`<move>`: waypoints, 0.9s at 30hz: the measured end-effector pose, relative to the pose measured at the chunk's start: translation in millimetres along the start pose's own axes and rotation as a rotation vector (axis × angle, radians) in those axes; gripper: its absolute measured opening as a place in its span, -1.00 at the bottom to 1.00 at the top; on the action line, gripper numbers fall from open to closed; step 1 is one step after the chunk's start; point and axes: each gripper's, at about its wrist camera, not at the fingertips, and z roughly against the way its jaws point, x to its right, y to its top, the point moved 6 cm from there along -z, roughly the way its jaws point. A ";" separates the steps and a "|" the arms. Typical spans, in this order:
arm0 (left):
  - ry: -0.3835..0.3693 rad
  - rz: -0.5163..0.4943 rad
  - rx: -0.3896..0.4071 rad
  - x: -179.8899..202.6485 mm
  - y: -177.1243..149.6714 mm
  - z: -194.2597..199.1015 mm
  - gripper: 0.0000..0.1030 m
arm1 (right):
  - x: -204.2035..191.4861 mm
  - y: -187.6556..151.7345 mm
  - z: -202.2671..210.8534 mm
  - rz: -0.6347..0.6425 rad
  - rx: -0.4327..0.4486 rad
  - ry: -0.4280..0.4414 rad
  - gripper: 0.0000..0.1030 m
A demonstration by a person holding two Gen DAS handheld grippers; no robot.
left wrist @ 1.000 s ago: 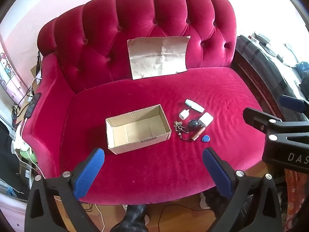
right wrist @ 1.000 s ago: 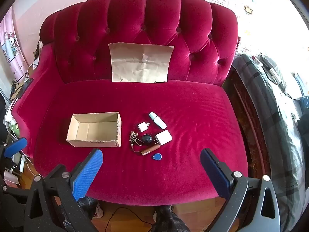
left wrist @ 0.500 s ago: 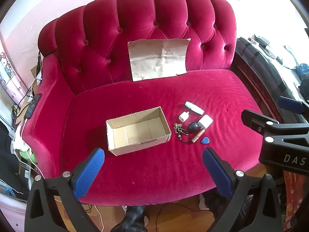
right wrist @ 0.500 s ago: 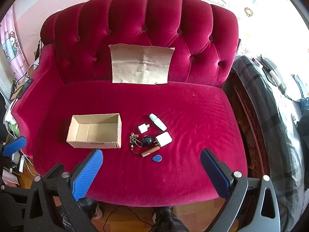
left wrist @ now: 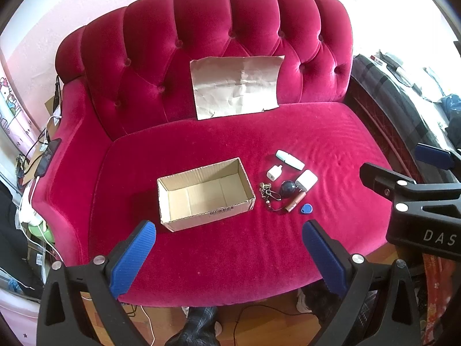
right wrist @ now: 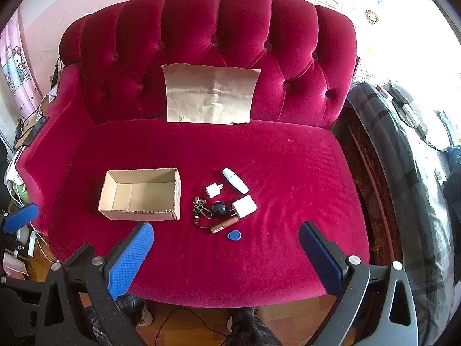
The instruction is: Organize rigid objects
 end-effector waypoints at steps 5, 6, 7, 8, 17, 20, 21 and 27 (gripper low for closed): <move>-0.003 0.002 0.001 1.3 0.2 -2.4 1.00 | 0.5 -0.2 -0.9 -0.004 -0.004 -0.003 1.00; -0.001 0.001 0.002 1.0 0.5 -2.8 1.00 | 1.1 0.1 -1.2 -0.005 -0.004 -0.002 1.00; 0.003 0.001 0.003 0.7 0.6 -3.0 1.00 | 1.3 0.1 -0.9 -0.006 -0.002 -0.001 1.00; 0.001 0.003 0.005 0.8 0.7 -2.7 1.00 | 1.7 -0.1 -0.9 -0.006 -0.001 0.000 1.00; -0.001 0.007 0.009 1.3 0.1 -4.5 1.00 | 1.6 -1.2 -3.7 0.003 -0.004 -0.002 1.00; -0.005 0.011 0.008 0.3 0.2 -5.1 1.00 | 2.4 -0.9 -4.1 0.000 -0.003 -0.001 1.00; -0.006 0.009 0.009 0.7 0.1 -5.1 1.00 | 2.1 -1.1 -4.1 0.001 -0.004 -0.002 1.00; -0.010 0.012 0.012 -1.5 1.4 -5.1 1.00 | 2.5 -0.7 -5.6 0.000 -0.008 -0.005 1.00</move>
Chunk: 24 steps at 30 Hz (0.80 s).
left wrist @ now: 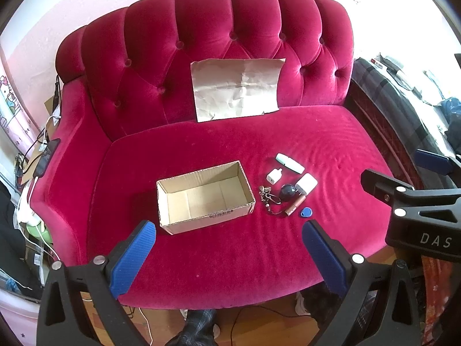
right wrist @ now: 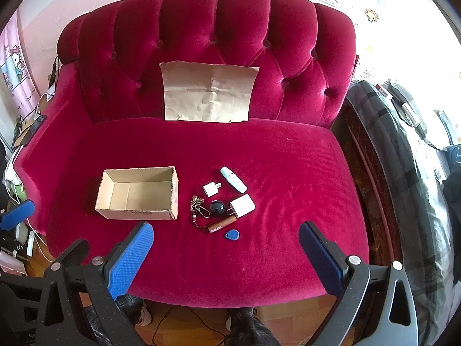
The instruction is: Organize rigid objects
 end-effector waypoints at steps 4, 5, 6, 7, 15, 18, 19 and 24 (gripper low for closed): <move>-0.006 0.005 0.000 -0.7 0.6 -0.2 1.00 | 0.9 0.3 -1.2 -0.001 0.002 -0.002 1.00; -0.007 0.005 0.000 -1.3 1.8 -1.0 1.00 | 1.2 0.3 -1.5 -0.002 0.002 -0.002 1.00; -0.007 0.006 0.000 -1.5 1.6 -1.1 1.00 | 1.7 0.2 -2.0 -0.004 0.002 -0.002 1.00; -0.008 0.006 0.000 -1.7 1.5 -1.5 1.00 | 2.2 0.1 -2.8 -0.006 0.001 -0.002 1.00; -0.011 0.010 -0.005 -2.2 3.5 -4.4 1.00 | 2.3 0.6 -5.5 -0.008 0.000 -0.001 1.00; -0.016 0.013 -0.004 -2.0 3.2 -5.1 1.00 | 2.9 0.4 -5.7 -0.008 0.001 -0.001 1.00; -0.017 0.014 -0.004 -2.2 2.9 -6.0 1.00 | 2.8 0.3 -5.7 -0.008 0.000 0.000 1.00; -0.023 0.025 -0.009 -5.3 3.4 -12.9 1.00 | 4.4 4.1 -9.6 -0.015 0.007 0.000 1.00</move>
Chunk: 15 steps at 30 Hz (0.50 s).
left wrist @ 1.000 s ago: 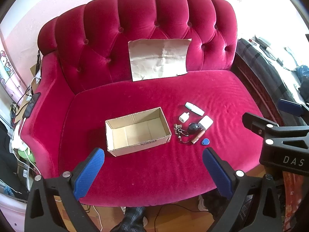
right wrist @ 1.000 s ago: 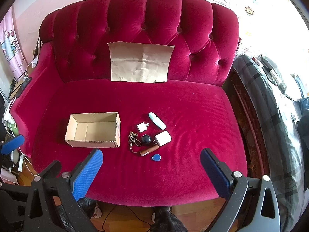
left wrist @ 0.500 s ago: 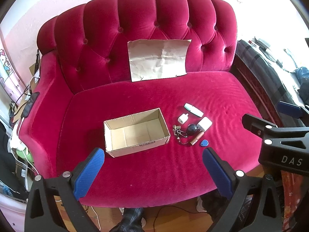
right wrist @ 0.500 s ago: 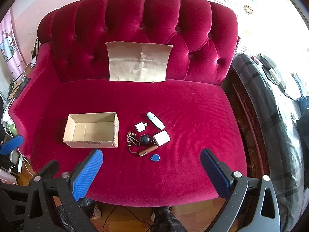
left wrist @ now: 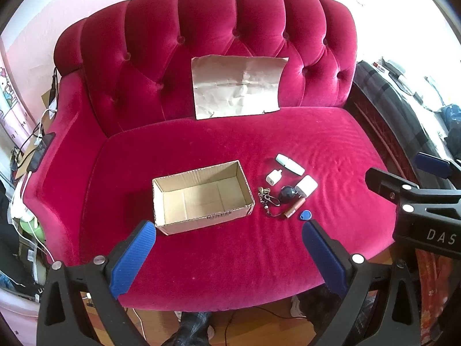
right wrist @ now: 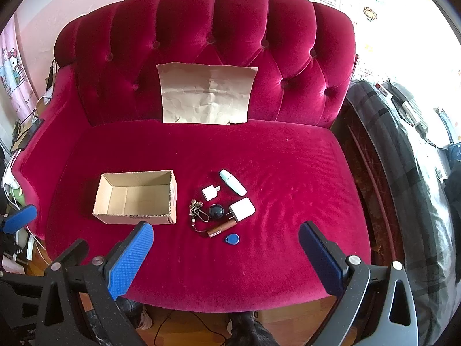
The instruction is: Organize rigid objects
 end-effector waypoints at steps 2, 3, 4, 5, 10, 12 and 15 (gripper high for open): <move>-0.005 0.007 0.002 -1.1 0.3 -1.9 1.00 | 1.4 1.6 -3.3 -0.003 0.000 -0.003 1.00; -0.003 0.009 0.004 -2.0 0.7 -3.4 1.00 | 1.9 2.3 -5.3 -0.004 -0.001 -0.005 1.00; -0.001 0.010 0.004 -3.7 1.5 -4.8 1.00 | 1.5 3.2 -6.6 -0.003 -0.002 -0.008 1.00; 0.000 0.012 0.003 -5.0 2.4 -7.1 1.00 | 2.0 3.8 -8.4 -0.003 -0.001 -0.011 1.00; 0.005 0.013 0.002 -13.2 3.8 -17.9 1.00 | 3.1 6.6 -18.1 -0.003 -0.003 -0.017 1.00; 0.015 0.000 0.007 -18.6 5.8 -22.5 1.00 | 3.3 7.0 -21.8 0.001 0.000 -0.019 1.00; 0.041 -0.015 0.018 -31.1 10.1 -32.6 1.00 | 4.1 9.3 -31.0 0.005 0.006 -0.018 1.00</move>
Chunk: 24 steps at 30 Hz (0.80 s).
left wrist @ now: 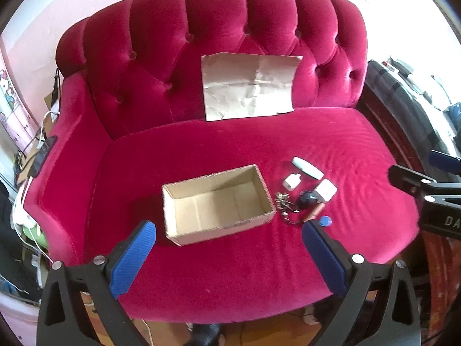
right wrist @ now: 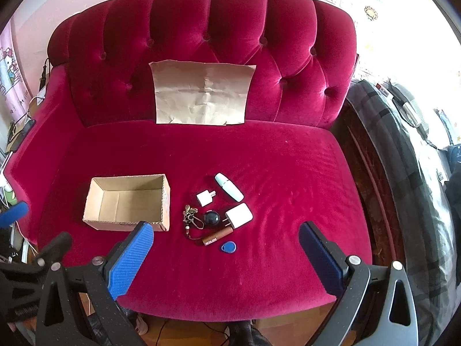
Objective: Organize rigid objects
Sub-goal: 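Move the left tool to the cardboard box edge while the right tool approaches the items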
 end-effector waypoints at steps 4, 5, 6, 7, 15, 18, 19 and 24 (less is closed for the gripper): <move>0.007 0.003 -0.002 -14.6 3.6 -18.0 1.00 | -0.2 3.9 -15.1 0.015 0.015 -0.018 1.00; 0.006 0.008 -0.006 -18.4 4.0 -24.0 1.00 | -0.1 4.8 -19.4 0.014 0.014 -0.015 0.99; 0.004 0.013 -0.010 -21.5 4.0 -29.6 1.00 | -0.1 6.0 -25.1 0.010 0.009 -0.009 0.99; 0.000 0.017 -0.017 -25.0 3.5 -36.1 1.00 | -0.3 6.7 -29.6 0.007 0.004 -0.005 0.99; 0.024 0.078 -0.082 -61.5 -3.9 -98.8 1.00 | 2.1 20.4 -73.4 0.002 0.022 -0.016 0.99; 0.040 0.100 -0.095 -75.1 -5.7 -118.1 1.00 | 2.8 24.9 -91.4 -0.002 0.019 -0.017 0.99; 0.044 0.111 -0.099 -80.9 -6.5 -125.8 1.00 | 2.2 25.1 -97.1 -0.004 0.014 -0.016 0.99; 0.062 0.143 -0.106 -101.8 -10.1 -152.3 1.00 | 2.7 25.2 -128.5 -0.014 -0.011 -0.014 0.99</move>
